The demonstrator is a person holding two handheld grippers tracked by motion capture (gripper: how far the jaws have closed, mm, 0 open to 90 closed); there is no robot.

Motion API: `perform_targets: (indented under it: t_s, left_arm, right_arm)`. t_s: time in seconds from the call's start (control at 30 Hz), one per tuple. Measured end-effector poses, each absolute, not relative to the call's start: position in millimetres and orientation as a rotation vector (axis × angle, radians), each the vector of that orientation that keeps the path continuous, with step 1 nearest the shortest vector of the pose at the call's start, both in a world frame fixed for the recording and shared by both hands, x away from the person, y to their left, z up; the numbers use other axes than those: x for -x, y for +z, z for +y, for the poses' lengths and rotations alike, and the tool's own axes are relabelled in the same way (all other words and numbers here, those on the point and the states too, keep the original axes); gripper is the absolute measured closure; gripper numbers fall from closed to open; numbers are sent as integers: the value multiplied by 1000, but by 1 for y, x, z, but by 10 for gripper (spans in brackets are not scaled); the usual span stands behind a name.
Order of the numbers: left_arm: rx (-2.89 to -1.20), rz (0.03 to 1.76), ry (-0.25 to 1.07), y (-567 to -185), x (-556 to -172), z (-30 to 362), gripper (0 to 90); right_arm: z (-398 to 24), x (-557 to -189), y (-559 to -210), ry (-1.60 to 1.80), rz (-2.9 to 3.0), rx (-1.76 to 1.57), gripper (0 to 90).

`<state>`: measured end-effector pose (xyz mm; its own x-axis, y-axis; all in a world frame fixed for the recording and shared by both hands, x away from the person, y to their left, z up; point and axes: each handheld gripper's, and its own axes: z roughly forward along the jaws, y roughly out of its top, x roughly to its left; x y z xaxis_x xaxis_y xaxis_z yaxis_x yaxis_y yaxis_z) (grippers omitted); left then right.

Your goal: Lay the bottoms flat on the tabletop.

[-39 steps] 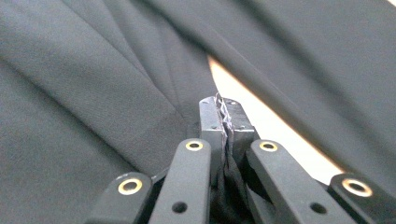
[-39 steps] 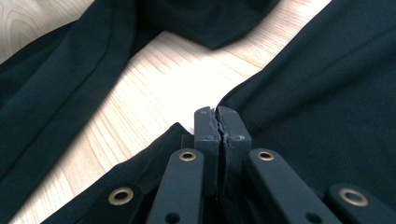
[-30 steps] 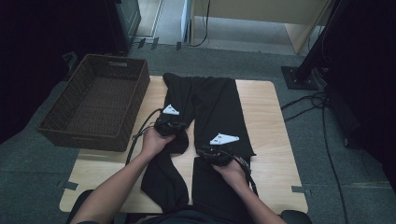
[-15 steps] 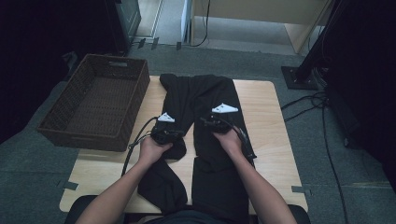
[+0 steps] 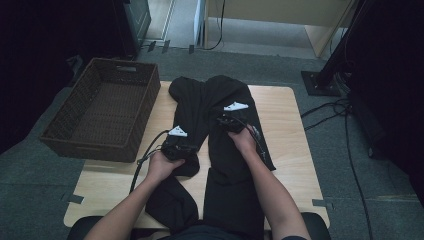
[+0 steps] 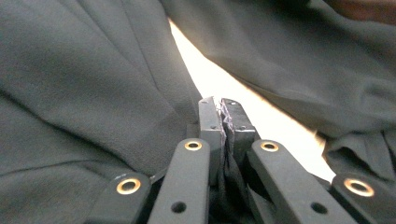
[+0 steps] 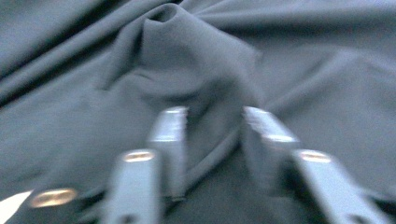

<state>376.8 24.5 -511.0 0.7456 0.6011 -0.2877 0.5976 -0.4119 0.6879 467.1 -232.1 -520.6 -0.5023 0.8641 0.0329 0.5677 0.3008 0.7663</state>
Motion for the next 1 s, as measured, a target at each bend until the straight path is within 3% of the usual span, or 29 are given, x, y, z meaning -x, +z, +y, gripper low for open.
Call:
perform_targets:
  t_s: [0.03,0.1,0.33,0.47,0.8,1.0]
  left_arm:
    - [-2122,908,12,-512,-377,26,874]
    - [-2115,927,12,-514,-378,28,869]
    - [-2070,949,-18,-505,-380,35,749]
    - [-2043,952,36,-493,-386,40,702]
    - [-2018,1056,126,-483,-431,47,637]
    - [-2059,1124,140,-503,-449,45,612]
  right_arm:
    - [-234,-465,-520,1048,2187,-1293,834]
    - [-236,-458,-518,1010,2212,-1270,886]
    - [-250,-408,-517,966,2254,-1175,893]
    - [-256,-385,-516,1004,2278,-1189,893]
    - [-268,-364,-514,1039,2326,-1245,893]
    - [-276,-353,-514,1091,2337,-1321,896]
